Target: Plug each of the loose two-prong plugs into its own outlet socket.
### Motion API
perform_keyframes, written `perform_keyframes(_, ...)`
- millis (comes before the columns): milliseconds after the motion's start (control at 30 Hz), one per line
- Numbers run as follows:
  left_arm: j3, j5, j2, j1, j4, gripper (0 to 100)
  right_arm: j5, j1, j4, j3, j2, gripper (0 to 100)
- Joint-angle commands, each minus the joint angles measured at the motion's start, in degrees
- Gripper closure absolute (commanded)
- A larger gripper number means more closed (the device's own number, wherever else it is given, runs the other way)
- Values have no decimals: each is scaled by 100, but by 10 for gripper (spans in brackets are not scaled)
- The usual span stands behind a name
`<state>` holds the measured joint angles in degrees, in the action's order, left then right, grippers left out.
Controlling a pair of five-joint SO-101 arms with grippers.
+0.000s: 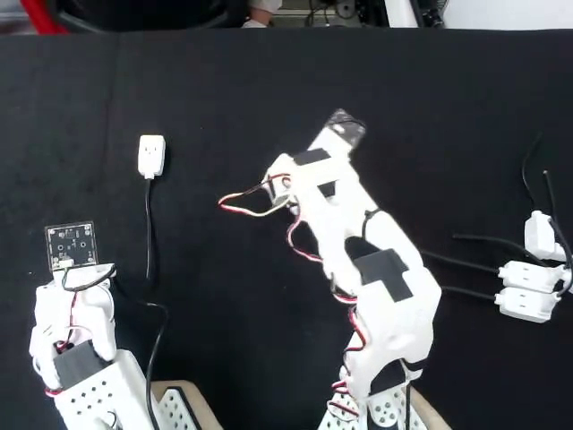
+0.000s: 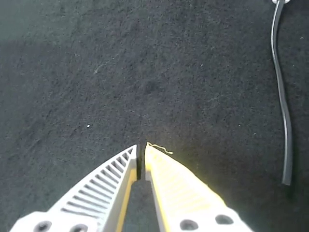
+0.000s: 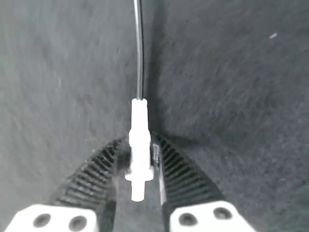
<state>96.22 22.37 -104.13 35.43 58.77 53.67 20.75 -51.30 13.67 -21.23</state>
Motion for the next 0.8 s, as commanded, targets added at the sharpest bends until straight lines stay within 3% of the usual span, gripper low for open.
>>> perform_keyframes(0, 110, -62, -44, 40, 18, 957, -712, 413, -352, -84, 418, 986)
perform_keyframes(200, 110, -62, -44, 31, 18, 956, -1925, 642, -97, 725, 1349, 987)
perform_keyframes(467, 110, -62, -44, 13, 18, 954, -2892, 633, 712, 2299, 3582, 987)
perform_keyframes(600, 110, -62, -44, -259, 35, 953, -2901, 774, 1873, 3512, 4778, 987)
perform_keyframes(767, 110, 246, -44, -1024, 18, 952, -2892, 1345, 4132, 5279, 5912, 987)
